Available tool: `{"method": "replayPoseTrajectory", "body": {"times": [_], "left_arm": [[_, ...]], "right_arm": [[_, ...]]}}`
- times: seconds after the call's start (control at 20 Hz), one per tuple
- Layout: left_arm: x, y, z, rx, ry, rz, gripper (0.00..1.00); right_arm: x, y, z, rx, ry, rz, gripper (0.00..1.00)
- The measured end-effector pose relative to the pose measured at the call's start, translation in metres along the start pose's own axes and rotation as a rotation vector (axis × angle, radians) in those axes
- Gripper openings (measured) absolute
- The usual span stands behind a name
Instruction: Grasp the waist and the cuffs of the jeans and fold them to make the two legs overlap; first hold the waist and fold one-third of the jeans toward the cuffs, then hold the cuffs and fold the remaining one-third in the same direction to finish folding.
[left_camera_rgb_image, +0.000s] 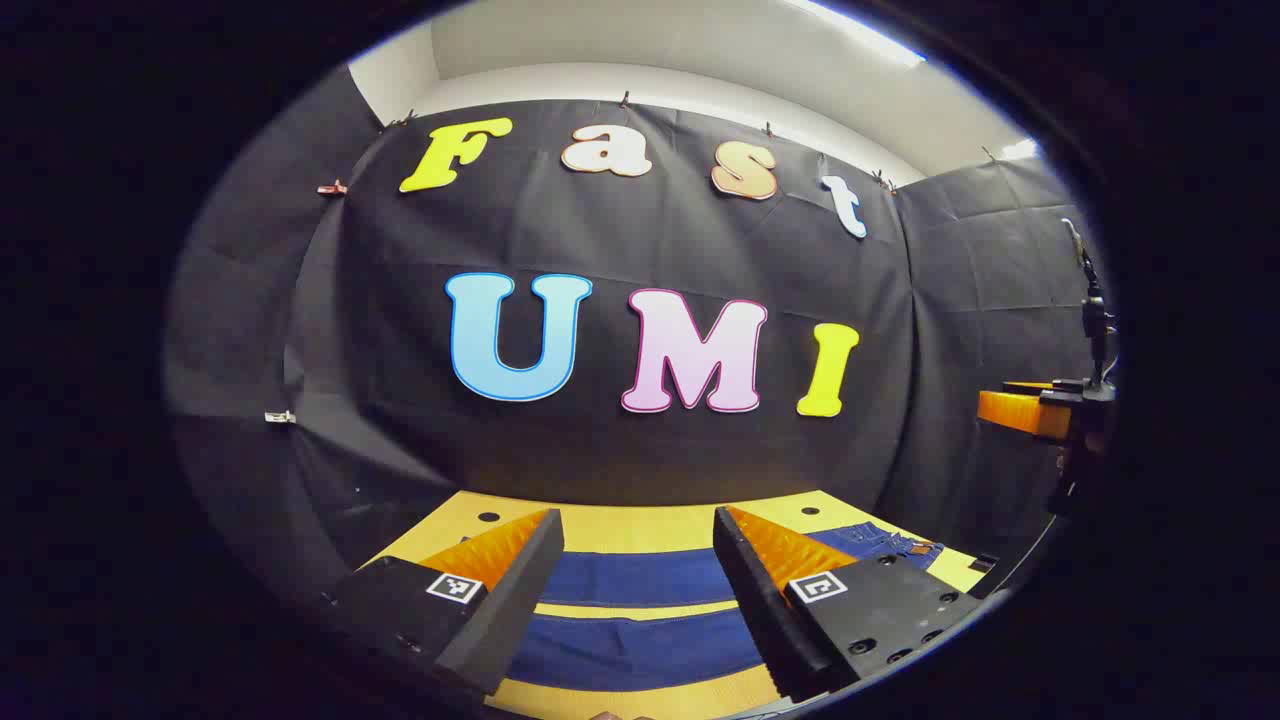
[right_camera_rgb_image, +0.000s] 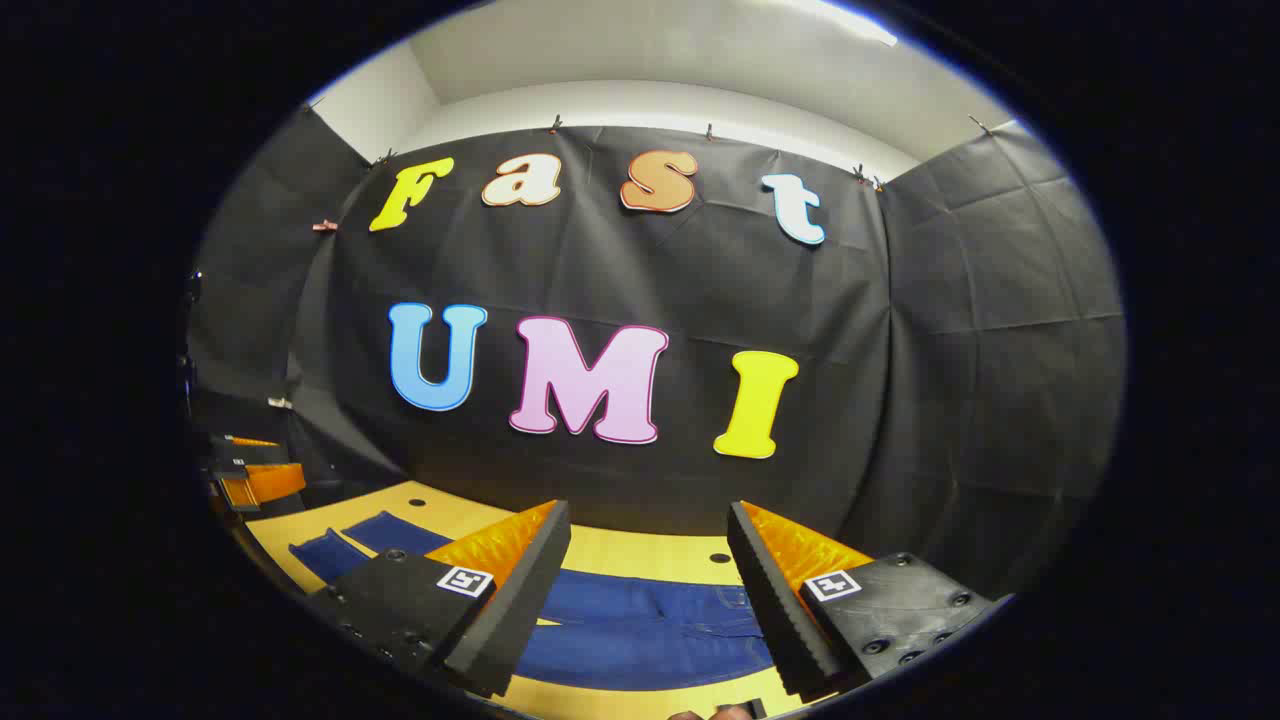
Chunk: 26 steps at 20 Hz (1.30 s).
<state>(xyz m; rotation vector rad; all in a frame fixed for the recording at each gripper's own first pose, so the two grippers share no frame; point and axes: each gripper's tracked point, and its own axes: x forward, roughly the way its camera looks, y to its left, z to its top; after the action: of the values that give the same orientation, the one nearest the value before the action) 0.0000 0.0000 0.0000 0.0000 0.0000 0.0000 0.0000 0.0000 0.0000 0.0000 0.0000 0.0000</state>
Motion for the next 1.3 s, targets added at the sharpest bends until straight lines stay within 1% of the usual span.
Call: {"method": "replayPoseTrajectory", "body": {"times": [0.15, 0.25, 0.35, 0.6, 0.8, 0.85, 0.95, 1.0, 1.05, 1.1, 1.2, 1.3], "left_arm": [[-0.003, -0.002, 0.004, 0.001, -0.006, -0.018, 0.96], [-0.004, 0.002, 0.005, 0.019, -0.009, -0.022, 0.95], [-0.004, 0.006, 0.002, 0.038, -0.003, -0.019, 0.96], [-0.001, 0.015, 0.001, 0.026, 0.013, 0.000, 0.96], [-0.002, 0.018, -0.002, 0.042, 0.018, 0.009, 0.96], [-0.001, 0.019, -0.003, 0.047, 0.021, 0.006, 0.96], [0.000, 0.020, -0.008, 0.044, 0.030, -0.015, 0.96], [0.001, 0.020, -0.012, 0.034, 0.035, -0.045, 0.95], [0.002, 0.026, -0.023, 0.030, 0.056, -0.061, 0.95], [0.002, 0.038, -0.035, 0.033, 0.091, -0.064, 0.95], [0.003, 0.066, -0.057, 0.058, 0.154, -0.062, 0.97], [0.005, 0.084, -0.080, 0.116, 0.213, -0.095, 0.97]], "right_arm": [[-0.002, -0.007, 0.000, -0.015, 0.012, -0.010, 0.97], [0.001, -0.010, 0.002, -0.020, 0.009, -0.014, 0.97], [0.006, -0.012, 0.002, -0.019, 0.006, -0.017, 0.97], [0.016, -0.011, 0.000, -0.010, 0.019, -0.022, 0.97], [0.018, -0.008, -0.002, -0.018, 0.017, -0.015, 0.97], [0.019, -0.008, -0.005, -0.031, 0.020, -0.009, 1.00], [0.021, -0.004, -0.019, -0.068, 0.050, 0.042, 1.00], [0.024, -0.007, -0.028, -0.113, 0.070, 0.058, 0.97], [0.027, -0.013, -0.036, -0.165, 0.096, 0.070, 0.97], [0.030, -0.020, -0.045, -0.210, 0.121, 0.081, 0.97], [0.037, -0.027, -0.061, -0.250, 0.154, 0.111, 0.98], [0.044, -0.029, -0.085, -0.267, 0.203, 0.150, 0.97]]}}
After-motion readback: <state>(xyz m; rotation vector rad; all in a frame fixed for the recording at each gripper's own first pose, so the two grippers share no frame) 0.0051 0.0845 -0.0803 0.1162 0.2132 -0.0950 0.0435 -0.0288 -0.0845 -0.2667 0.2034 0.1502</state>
